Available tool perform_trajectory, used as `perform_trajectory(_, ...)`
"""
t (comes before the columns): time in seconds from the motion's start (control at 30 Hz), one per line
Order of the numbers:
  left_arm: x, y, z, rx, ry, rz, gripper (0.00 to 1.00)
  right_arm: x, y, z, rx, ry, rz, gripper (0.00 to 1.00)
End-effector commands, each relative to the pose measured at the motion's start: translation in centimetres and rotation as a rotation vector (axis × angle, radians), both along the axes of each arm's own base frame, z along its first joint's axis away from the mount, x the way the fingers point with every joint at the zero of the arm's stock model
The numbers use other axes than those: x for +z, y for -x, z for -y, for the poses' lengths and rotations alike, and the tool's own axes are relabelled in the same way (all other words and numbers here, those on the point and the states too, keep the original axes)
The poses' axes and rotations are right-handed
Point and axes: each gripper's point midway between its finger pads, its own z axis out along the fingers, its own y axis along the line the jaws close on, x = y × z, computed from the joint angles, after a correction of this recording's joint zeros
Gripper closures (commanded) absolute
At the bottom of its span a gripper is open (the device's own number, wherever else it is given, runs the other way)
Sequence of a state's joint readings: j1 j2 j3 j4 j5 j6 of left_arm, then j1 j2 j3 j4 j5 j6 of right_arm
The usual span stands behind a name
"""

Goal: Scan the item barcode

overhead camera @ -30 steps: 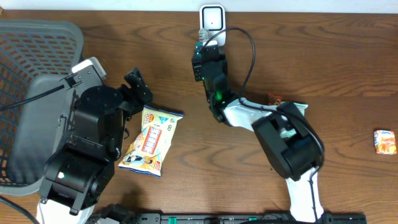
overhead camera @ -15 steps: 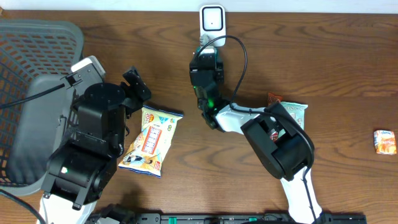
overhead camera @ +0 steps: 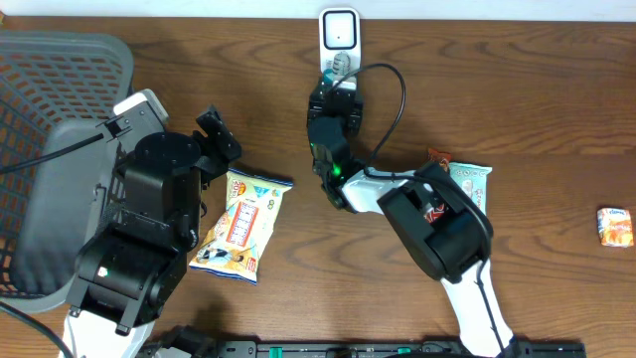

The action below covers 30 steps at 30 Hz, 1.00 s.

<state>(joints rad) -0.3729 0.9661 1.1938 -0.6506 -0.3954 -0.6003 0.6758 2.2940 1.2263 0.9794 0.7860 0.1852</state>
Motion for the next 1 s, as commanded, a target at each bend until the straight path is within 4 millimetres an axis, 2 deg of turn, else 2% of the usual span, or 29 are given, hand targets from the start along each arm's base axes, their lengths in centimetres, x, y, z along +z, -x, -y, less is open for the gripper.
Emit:
perform_trajectory(0.0,0.9,-0.1,-0.5,0.017,-0.01,0.02,0.02,-0.8,0.0,-0.2,-0.023,0.086,0.052,0.97)
perform_trajectory(0.23,0.0,-0.8,-0.2,0.026,-0.002,-0.005,0.02,-3.8,1.4,-2.1,0.029,0.248,0.08,0.92)
perform_trajectory(0.43,-0.9,-1.4,0.1,0.026,-0.015,-0.034,0.02,-3.9,2.2,-2.9,0.027,0.235,0.083,0.76)
perform_trajectory(0.5,-0.9,-1.4,0.1,0.026,-0.016,-0.038,0.02,-4.3,2.1,-2.8,0.025,0.229,0.069,0.67)
perform_trajectory(0.67,-0.9,-1.4,0.0,0.026,-0.017,-0.038,0.02,-4.9,1.9,-2.3,0.019,0.246,0.042,0.61)
perform_trajectory(0.73,-0.9,-1.4,0.0,0.026,-0.017,-0.038,0.02,-5.0,1.8,-1.6,-0.015,0.221,0.041,0.56)
perform_trajectory(0.97,-0.9,-1.4,0.0,0.026,-0.017,-0.038,0.02,-6.8,0.8,1.0,-0.08,0.149,-0.02,0.54)
